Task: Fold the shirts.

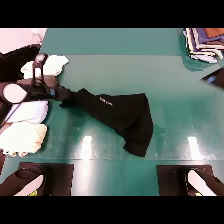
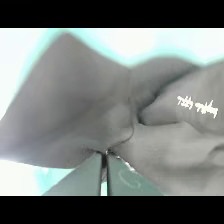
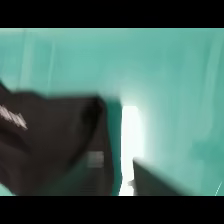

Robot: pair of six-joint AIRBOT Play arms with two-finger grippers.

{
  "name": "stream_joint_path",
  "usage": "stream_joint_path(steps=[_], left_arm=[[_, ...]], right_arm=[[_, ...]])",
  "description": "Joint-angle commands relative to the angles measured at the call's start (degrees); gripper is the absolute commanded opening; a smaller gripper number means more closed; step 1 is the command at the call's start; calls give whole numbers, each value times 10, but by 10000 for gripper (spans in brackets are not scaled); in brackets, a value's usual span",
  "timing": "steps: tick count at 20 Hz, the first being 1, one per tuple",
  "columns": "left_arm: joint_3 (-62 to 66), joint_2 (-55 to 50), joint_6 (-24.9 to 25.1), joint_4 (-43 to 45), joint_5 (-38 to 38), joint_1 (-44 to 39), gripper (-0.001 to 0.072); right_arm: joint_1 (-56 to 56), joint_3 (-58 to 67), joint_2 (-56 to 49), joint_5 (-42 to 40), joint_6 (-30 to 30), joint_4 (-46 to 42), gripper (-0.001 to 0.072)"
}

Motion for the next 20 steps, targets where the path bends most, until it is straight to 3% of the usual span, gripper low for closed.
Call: stream_joint_path(steps=[1,4,7,12,13,14,15,17,20], left_arm=[[45,0,-9,35,17,17,26],[44,0,-9,34,12,17,26],[44,0,-10,34,10,17,26],[44,0,-9,34,5,17,26],[44,0,-9,34,5,17,26],[44,0,-9,34,5,17,26],[44,0,-9,34,5,17,26],[44,1,-9,34,6,17,26],[83,5,-4,38,-2,17,26]], right_arm=[[35,-196,-7,-87,2,18,501],[107,-270,-84,-185,-49,104,500],[173,-233,-188,-252,-56,129,500],[243,-90,-327,-261,-56,129,475],[255,-63,-350,-258,-56,129,429],[265,-41,-370,-255,-56,129,428],[275,-16,-393,-245,-56,128,402],[287,26,-429,-230,-60,124,6],[281,98,-436,-188,-62,106,11]])
